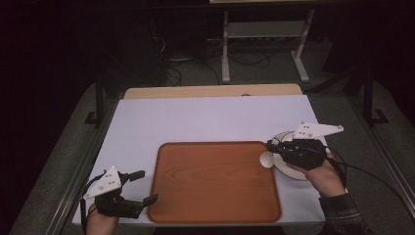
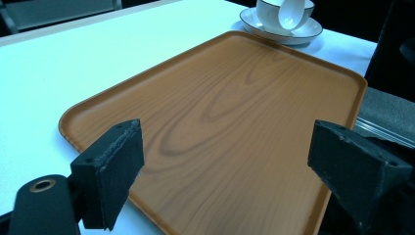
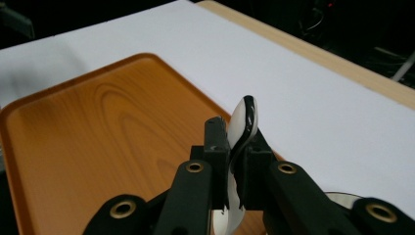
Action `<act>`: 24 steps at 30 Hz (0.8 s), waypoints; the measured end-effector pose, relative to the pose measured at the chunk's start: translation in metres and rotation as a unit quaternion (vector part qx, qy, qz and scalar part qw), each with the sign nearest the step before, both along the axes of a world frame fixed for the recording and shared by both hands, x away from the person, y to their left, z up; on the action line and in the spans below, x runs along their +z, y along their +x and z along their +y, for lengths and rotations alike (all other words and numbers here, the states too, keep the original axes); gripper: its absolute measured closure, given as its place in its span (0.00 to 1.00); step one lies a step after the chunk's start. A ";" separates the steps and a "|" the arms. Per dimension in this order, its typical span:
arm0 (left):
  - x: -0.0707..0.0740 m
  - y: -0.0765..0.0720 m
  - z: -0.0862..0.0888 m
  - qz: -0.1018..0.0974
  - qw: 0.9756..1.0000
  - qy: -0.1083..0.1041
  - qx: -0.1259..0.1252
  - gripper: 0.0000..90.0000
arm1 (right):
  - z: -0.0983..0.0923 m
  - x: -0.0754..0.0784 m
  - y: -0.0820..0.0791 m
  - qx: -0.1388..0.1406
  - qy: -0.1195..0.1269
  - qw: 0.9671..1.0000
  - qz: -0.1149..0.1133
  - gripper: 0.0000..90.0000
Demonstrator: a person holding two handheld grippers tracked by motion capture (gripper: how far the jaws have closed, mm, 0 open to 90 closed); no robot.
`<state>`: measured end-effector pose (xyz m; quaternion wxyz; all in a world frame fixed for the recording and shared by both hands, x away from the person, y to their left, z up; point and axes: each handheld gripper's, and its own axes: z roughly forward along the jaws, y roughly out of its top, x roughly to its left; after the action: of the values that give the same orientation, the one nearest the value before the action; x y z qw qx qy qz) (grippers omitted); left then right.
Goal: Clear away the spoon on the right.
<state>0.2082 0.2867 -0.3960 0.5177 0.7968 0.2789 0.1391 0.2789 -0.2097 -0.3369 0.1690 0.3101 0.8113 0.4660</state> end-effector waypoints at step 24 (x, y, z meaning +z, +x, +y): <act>0.000 0.000 0.000 0.000 1.000 0.001 -0.001 0.14 | 0.041 -0.036 -0.001 0.073 -0.069 0.993 0.055 0.93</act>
<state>0.2083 0.2863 -0.3961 0.5168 0.7977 0.2778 0.1392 0.2780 -0.1691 -0.3732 0.1099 0.2628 0.8700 0.4024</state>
